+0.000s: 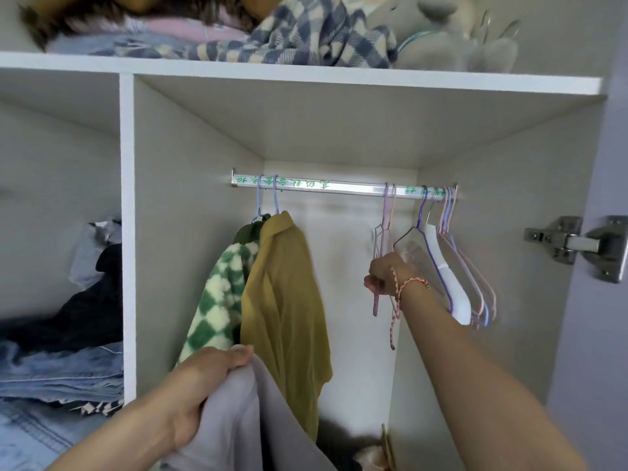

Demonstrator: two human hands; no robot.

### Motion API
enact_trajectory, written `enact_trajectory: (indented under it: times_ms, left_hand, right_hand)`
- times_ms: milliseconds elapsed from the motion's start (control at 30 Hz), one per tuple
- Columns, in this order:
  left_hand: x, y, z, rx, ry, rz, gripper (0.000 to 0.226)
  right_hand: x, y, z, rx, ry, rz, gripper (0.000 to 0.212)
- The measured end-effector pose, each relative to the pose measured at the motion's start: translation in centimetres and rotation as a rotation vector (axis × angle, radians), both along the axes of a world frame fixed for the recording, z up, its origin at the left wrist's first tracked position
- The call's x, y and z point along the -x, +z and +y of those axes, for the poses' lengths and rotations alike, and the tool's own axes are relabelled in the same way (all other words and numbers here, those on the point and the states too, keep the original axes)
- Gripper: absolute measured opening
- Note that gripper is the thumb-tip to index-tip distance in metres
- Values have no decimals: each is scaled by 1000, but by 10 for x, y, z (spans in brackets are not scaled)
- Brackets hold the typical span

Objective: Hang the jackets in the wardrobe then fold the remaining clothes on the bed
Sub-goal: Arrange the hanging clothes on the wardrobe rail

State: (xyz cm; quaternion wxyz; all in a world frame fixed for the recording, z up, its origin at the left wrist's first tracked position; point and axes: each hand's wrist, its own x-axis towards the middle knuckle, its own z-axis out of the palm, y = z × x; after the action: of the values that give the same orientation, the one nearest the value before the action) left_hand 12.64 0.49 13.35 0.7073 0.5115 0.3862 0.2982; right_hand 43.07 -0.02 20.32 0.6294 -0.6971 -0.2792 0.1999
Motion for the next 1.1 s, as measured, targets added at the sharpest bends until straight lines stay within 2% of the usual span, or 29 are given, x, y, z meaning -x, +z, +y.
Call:
enact_trajectory:
  times_ms: [67, 133, 334, 434, 601, 667, 767, 868, 934, 1001, 1034, 1101]
  left_hand:
    - [0, 0, 1, -5, -1, 2, 29]
    - [0, 1, 4, -11, 7, 1, 29]
    - [-2, 4, 11, -43, 71, -4, 27]
    - [-7, 1, 12, -50, 84, 11, 26]
    - [-6, -4, 17, -58, 66, 9, 24]
    - [-6, -6, 21, -68, 78, -3, 22]
    - [3, -9, 30, -106, 107, 6, 20]
    - [15, -12, 38, -122, 88, 33, 19]
    - [19, -11, 39, -127, 71, 39, 19]
    - [18, -10, 38, -167, 68, 53, 17]
    - [20, -14, 34, -184, 76, 68, 16]
    - [21, -17, 32, -263, 75, 99, 14]
  right_hand:
    - [-4, 2, 5, 97, -133, -184, 34]
    - [-6, 3, 8, 78, -186, -246, 35]
    - [-2, -3, 15, 83, -120, -312, 35]
    - [0, 2, 11, 1, -64, -243, 31]
    - [21, 6, 8, -8, -5, -300, 25]
    - [42, -3, -1, -81, 12, -243, 20]
    - [91, -37, -35, -213, 56, -199, 25]
    - [133, -68, -67, -280, 161, -124, 16]
    - [141, -62, -62, -251, 286, 41, 21]
    - [137, -47, -39, -139, 374, 143, 16]
    - [136, -49, -31, -73, 368, 141, 18]
    - [125, -50, -17, 0, 296, 3, 29]
